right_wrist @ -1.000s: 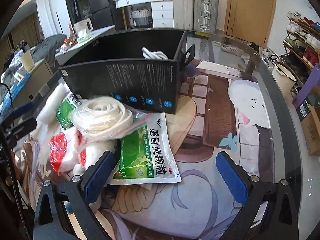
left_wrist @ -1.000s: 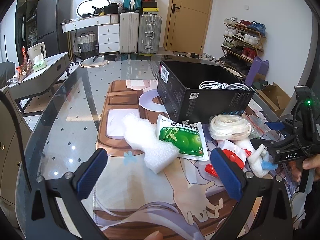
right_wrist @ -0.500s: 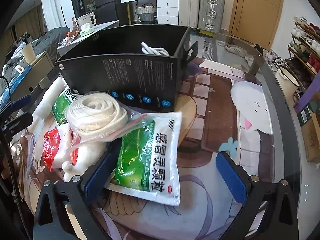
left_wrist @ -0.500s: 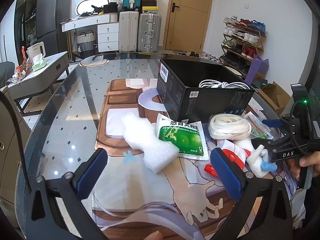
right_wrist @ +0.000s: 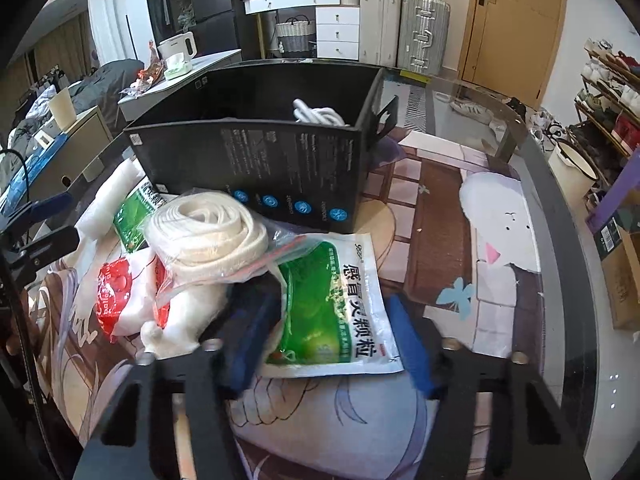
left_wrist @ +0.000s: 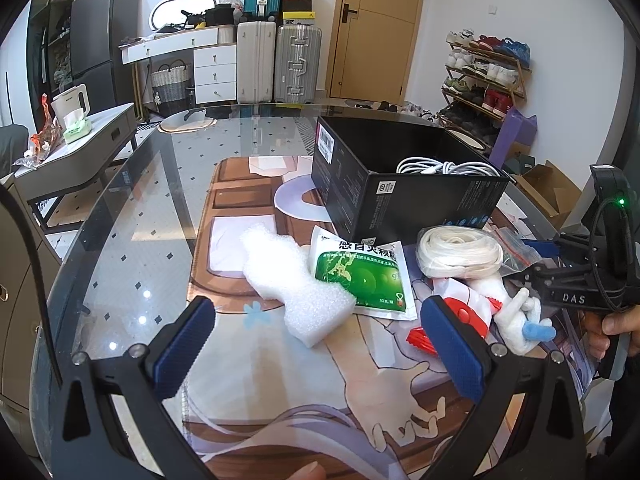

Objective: Organize soft objects
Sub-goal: 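Grasp the green medicine packet with the right tool, then grasp the white foam piece with the left tool while right holds the green packet, then carry the foam and green packet into the black box and release both, then withdraw both tools from the black box, then grasp the white plush toy with the right tool, then grasp the red balloon glue packet with the left tool while right holds the plush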

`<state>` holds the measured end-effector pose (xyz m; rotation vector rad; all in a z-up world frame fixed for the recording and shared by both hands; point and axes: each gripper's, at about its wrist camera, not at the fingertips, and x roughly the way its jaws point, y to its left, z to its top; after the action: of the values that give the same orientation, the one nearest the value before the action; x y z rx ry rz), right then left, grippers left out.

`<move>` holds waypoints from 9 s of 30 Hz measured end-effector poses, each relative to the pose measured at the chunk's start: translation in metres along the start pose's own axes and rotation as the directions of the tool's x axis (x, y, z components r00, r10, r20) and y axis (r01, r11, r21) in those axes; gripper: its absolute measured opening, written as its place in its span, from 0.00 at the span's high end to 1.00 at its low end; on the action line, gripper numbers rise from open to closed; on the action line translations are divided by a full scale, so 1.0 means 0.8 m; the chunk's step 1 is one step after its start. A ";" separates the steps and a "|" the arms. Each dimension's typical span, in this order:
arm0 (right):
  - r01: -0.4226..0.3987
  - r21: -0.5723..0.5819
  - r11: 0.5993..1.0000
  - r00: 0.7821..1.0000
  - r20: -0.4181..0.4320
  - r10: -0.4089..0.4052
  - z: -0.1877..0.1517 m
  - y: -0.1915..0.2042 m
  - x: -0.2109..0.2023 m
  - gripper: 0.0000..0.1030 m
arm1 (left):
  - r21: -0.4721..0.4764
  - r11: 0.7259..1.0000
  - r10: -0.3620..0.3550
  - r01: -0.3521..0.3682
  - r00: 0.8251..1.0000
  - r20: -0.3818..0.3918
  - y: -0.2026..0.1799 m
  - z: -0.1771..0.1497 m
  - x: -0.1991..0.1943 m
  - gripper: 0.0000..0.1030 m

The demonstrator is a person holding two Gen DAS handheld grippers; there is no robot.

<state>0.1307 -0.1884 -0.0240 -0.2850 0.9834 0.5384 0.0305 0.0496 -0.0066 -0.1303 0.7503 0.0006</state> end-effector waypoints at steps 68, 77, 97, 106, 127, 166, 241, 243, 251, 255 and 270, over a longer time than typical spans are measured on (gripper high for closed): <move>0.013 0.010 1.000 0.952 0.306 -0.015 0.003 0.016 -0.112 0.71 | -0.092 0.996 0.013 -0.012 1.000 0.011 0.026 0.027 -0.005 0.69; 0.007 -0.018 1.000 0.944 0.331 0.000 0.018 0.029 -0.122 0.71 | -0.051 0.998 -0.026 0.030 0.998 0.061 0.011 0.052 -0.023 0.68; -0.025 -0.045 0.999 0.948 0.316 0.038 0.079 0.030 -0.091 0.71 | 0.039 0.990 -0.138 0.137 0.990 0.024 -0.047 0.110 0.012 0.68; -0.030 -0.042 0.999 0.955 0.293 0.041 0.102 0.022 -0.068 0.71 | 0.047 0.988 -0.149 0.149 0.989 -0.001 -0.058 0.131 0.037 0.68; 0.019 -0.092 0.996 0.968 0.250 0.004 0.139 0.028 -0.019 0.71 | 0.074 0.987 -0.134 0.140 0.988 -0.072 -0.071 0.149 0.089 0.68; 0.000 0.026 1.000 0.962 0.274 -0.007 0.018 0.021 -0.090 0.01 | 0.061 0.996 -0.068 0.063 0.995 0.080 -0.045 0.060 -0.011 0.00; -0.038 -0.001 0.999 0.994 0.107 0.038 -0.052 0.040 -0.047 0.64 | 0.095 0.991 -0.097 0.089 0.992 0.082 -0.055 -0.004 -0.010 0.00; -0.060 0.019 0.998 0.989 0.138 0.057 -0.052 0.036 -0.055 0.65 | 0.095 0.991 -0.098 0.090 0.992 0.081 -0.054 -0.004 -0.009 0.00; -0.107 0.046 0.993 0.963 0.254 0.092 -0.045 0.032 -0.092 0.66 | 0.095 0.991 -0.099 0.092 0.992 0.076 -0.054 -0.006 -0.008 0.00; -0.125 0.045 0.991 0.950 0.295 0.106 -0.044 0.031 -0.106 0.66 | 0.107 0.990 -0.094 0.086 0.993 0.070 -0.057 -0.008 -0.006 0.00; -0.125 0.052 0.991 0.934 0.343 0.100 -0.043 0.022 -0.123 0.66 | 0.257 0.959 -0.112 0.121 0.993 -0.047 -0.088 -0.005 0.009 0.01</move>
<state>0.0535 -0.2191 0.0409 -0.0645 0.6829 0.6313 0.0363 -0.0209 -0.0063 0.0756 0.7673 -0.2122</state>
